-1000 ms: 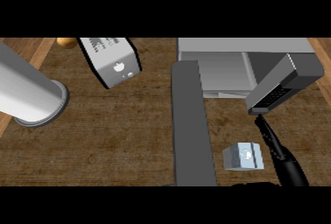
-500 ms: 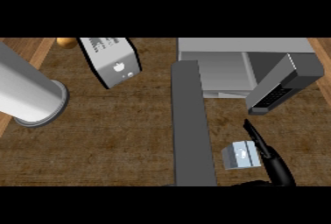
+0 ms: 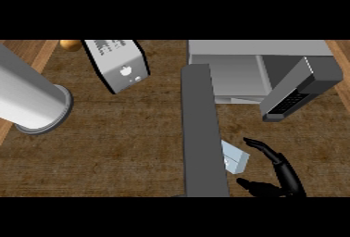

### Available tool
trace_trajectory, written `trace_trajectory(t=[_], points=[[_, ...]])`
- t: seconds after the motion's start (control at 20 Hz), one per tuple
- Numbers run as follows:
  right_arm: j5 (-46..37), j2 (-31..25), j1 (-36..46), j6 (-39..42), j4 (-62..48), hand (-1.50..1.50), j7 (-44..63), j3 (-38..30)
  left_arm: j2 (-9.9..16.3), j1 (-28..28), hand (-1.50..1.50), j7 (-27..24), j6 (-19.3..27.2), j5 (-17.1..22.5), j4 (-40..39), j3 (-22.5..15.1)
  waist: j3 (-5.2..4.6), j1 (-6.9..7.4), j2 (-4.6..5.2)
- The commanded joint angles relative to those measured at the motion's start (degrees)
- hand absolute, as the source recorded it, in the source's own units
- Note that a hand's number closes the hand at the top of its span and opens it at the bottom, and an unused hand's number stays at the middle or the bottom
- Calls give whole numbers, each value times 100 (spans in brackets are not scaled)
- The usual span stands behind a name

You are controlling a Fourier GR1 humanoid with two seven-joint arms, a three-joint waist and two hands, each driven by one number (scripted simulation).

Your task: Pick up the milk, place it into the microwave and close the microwave

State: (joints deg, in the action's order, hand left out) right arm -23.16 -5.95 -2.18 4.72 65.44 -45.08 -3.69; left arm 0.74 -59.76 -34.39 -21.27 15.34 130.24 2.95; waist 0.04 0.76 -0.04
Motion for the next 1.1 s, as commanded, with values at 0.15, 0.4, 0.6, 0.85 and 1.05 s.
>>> trace_trajectory(t=[0.15, 0.4, 0.6, 0.85, 1.05], points=[[-611, -192, 876, -960, -1256, 150, -503, -180, -70, -271, -150, -35, -159, 118, 176, 37, 5, 64, 12], [-740, -301, 866, -1258, -2065, 150, -1024, -234, -72, -153, -150, -157, -199, 29, -58, 181, 2, 15, 8], [-737, -232, 1660, -1683, -2999, 150, -1354, -465, -72, -238, -150, -278, -365, 106, -95, 161, 6, 68, 14], [-403, -540, 2656, -1929, -3968, 150, -1226, -1166, 47, -48, -150, -101, -598, 346, -106, 387, 19, 174, 62], [-101, -519, 2907, -1597, -4300, 150, -1907, -1373, 55, -249, -150, 29, -695, 533, -25, 460, 18, 159, 53]])
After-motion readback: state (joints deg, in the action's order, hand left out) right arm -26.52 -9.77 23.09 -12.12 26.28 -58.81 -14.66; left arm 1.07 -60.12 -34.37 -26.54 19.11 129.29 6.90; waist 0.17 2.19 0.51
